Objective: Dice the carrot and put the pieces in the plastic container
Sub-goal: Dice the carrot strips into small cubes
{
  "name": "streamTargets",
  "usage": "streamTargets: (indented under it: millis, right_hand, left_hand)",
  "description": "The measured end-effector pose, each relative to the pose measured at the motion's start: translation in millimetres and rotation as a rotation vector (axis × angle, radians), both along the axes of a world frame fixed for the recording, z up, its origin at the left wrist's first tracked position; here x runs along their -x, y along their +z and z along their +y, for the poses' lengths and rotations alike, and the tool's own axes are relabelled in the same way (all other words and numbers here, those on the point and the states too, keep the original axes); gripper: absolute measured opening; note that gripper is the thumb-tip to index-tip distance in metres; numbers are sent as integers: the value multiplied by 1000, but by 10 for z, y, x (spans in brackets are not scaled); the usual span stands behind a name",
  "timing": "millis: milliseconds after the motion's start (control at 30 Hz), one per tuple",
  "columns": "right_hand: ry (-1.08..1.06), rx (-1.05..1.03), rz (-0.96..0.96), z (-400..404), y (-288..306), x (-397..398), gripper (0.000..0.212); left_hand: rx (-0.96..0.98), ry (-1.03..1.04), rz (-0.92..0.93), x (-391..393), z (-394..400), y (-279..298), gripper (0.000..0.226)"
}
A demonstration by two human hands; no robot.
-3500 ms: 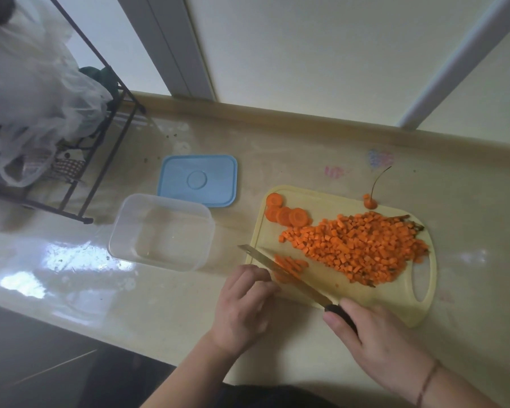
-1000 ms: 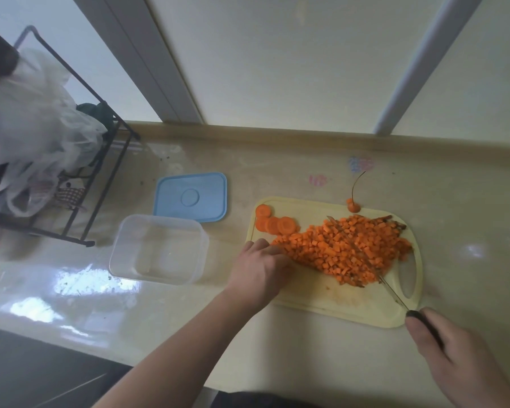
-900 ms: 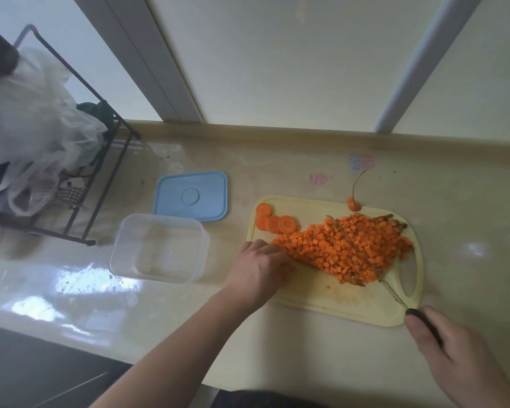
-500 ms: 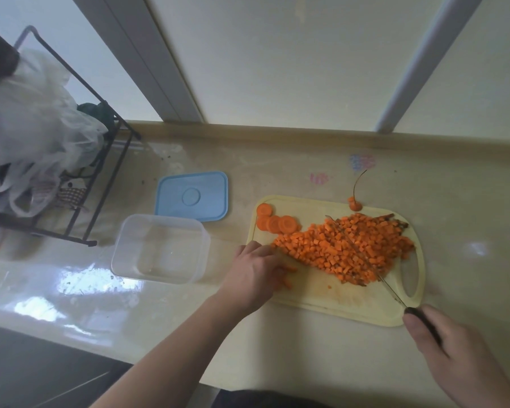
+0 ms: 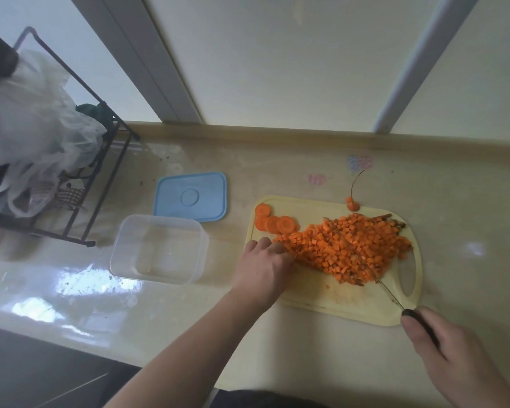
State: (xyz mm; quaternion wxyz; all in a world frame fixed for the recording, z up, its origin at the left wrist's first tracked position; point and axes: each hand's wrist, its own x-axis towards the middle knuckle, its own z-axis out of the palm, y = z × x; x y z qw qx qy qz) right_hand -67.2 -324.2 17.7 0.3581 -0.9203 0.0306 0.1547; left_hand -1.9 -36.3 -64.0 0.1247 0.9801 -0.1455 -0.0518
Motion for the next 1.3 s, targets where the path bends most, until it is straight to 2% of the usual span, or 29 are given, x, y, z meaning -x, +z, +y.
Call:
streamTargets:
  millis: [33,133,167,233,433,600,867,1033,1100,1200,1233,1300]
  right_hand:
    - [4,-1,2,-1,-4,-3,28]
    - [-13,-5,25,-16,-12,-7,58]
    - [-20,-10,29,-19,-17,-4,64]
    - [-25,-19,35,-15,-20,0,68]
    - [-27,-31,52,-14,-62,8,71]
    - [-22,-56,76,19,-109,47,75]
    - [39,-58,151,141,-181,99,91]
    - [101,-77,215,266,-280,160,97]
    - [106,-73,218,302,-345,202,93]
    - [71,-63,212,335,-390,262,65]
    - [68,-62,219,338,-401,272,61]
    - [89,-71,244,365,-386,269,80]
  left_hand:
    - [3,-28,-4,-6,26,-1,13]
    - [26,-124,-34,-44,106,19,10]
    - [17,-142,-29,-58,127,42,19]
    - [-18,-174,2,-94,166,79,34]
    - [-51,-305,224,-148,352,219,30]
    - [-28,-372,353,-125,402,323,50]
    - [135,-206,351,-33,387,251,34]
    - [199,41,282,237,280,140,41]
    - [275,196,236,361,171,104,46]
    - [347,340,215,434,64,93,36]
    - [365,360,221,431,57,103,33]
    - [391,358,218,423,62,122,31]
